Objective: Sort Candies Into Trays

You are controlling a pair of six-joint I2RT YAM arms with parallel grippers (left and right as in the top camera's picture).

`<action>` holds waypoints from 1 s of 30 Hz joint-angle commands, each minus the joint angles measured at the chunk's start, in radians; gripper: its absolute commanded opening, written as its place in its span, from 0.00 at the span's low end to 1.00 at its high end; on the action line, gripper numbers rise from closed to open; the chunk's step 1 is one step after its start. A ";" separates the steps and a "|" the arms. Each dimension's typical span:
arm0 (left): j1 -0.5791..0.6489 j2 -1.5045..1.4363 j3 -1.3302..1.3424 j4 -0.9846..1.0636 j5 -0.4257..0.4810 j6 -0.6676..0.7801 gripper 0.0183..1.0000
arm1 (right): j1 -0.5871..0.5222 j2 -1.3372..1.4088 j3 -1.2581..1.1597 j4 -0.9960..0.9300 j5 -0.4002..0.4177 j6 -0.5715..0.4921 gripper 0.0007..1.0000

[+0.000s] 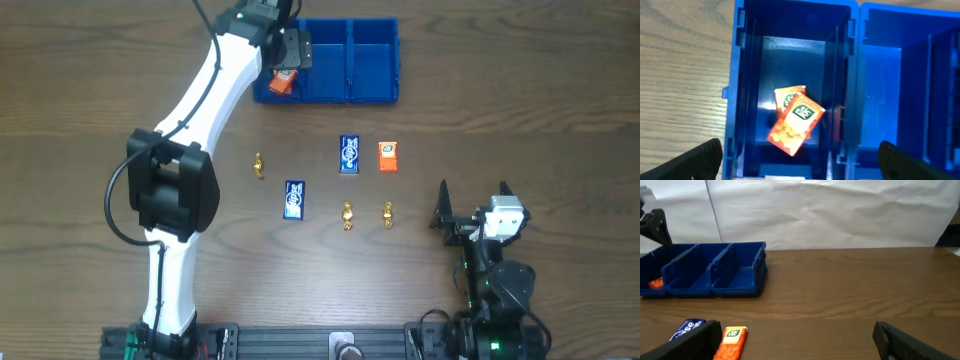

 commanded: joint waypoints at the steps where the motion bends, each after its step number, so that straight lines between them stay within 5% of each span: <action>1: -0.222 -0.133 0.018 -0.017 -0.171 -0.133 1.00 | -0.005 -0.007 -0.004 -0.003 -0.006 -0.011 1.00; 10: -0.524 0.016 0.018 -0.068 -0.172 -0.347 0.99 | -0.005 -0.007 -0.004 -0.003 -0.006 -0.011 1.00; 30: -0.518 0.214 0.018 -0.034 -0.014 -0.497 0.87 | -0.005 -0.007 -0.004 -0.003 -0.006 -0.011 1.00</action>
